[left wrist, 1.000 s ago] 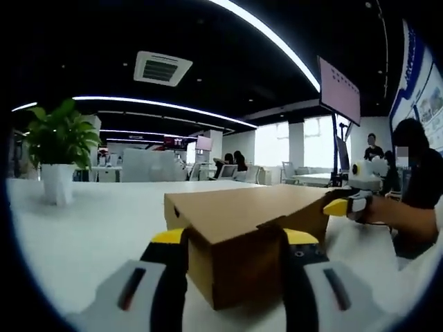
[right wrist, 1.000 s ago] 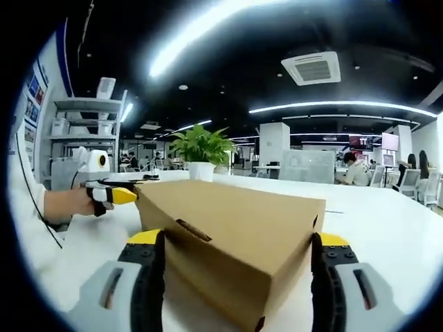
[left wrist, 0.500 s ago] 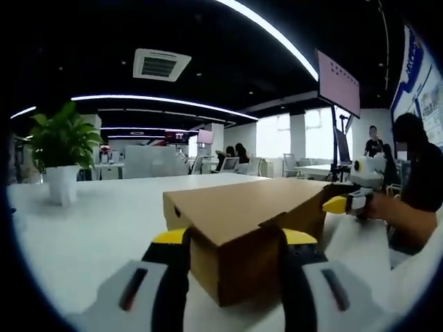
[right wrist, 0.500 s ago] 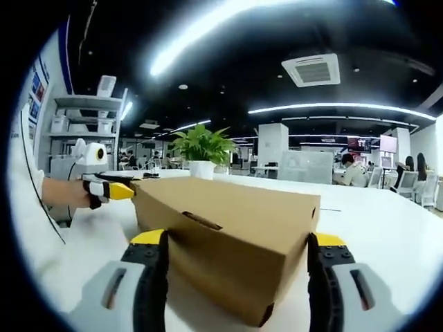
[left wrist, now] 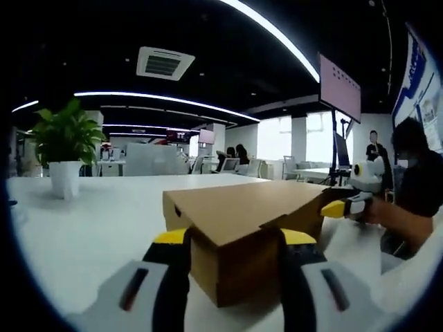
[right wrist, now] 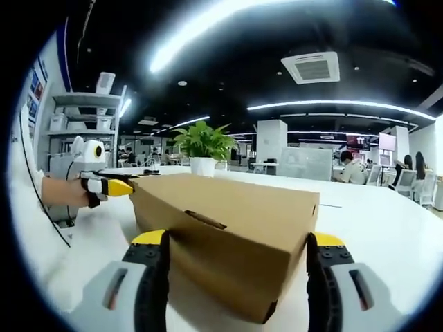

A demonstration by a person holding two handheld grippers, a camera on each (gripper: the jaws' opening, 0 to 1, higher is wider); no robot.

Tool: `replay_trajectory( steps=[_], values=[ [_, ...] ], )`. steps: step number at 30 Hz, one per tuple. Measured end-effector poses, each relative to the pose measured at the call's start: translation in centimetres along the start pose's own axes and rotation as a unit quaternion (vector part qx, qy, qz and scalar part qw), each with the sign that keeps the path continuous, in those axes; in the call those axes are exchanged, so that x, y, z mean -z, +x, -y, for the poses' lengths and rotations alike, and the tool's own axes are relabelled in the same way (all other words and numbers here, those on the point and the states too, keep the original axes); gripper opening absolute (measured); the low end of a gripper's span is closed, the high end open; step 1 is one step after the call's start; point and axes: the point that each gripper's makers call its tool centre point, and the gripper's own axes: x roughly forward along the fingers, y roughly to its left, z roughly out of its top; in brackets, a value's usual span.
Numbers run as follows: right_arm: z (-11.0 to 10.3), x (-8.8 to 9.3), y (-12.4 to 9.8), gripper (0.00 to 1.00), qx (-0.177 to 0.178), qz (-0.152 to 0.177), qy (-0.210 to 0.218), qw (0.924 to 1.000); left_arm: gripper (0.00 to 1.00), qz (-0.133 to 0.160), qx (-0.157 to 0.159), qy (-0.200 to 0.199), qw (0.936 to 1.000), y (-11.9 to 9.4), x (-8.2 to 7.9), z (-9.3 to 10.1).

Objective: Operate the shoe box by opening the lid, removing the specified soft item, and placing it in the target area until the item is outside and the box remains undamaged.

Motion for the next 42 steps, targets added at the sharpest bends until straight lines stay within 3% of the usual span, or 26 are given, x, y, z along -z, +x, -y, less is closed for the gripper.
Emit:
replay_trajectory(
  steps=[9,11,20,29,35,42],
  values=[
    [-0.6,0.2,0.1,0.85,-0.002,-0.025,-0.016,0.9996,0.51,0.008,-0.013,0.008,0.9999,-1.0,0.2,0.5],
    [-0.7,0.2,0.0,0.85,-0.005,-0.024,-0.016,0.9996,0.51,0.004,-0.015,0.029,0.9994,-1.2,0.3,0.6],
    [-0.9,0.4,-0.4,0.83,0.006,-0.008,-0.007,0.9999,0.51,0.009,-0.020,0.030,0.9993,-1.2,0.3,0.6],
    [-0.9,0.4,-1.0,0.81,0.011,-0.022,-0.007,0.9997,0.52,0.003,-0.014,0.035,0.9993,-1.1,0.3,0.8],
    [-1.0,0.4,-1.1,0.81,0.010,0.010,-0.004,0.9999,0.52,0.002,-0.010,0.045,0.9989,-1.3,0.4,0.7],
    [-1.2,0.2,-1.5,0.80,0.008,-0.014,0.002,0.9999,0.53,0.010,-0.021,0.040,0.9989,-1.4,0.4,1.1]
  ],
)
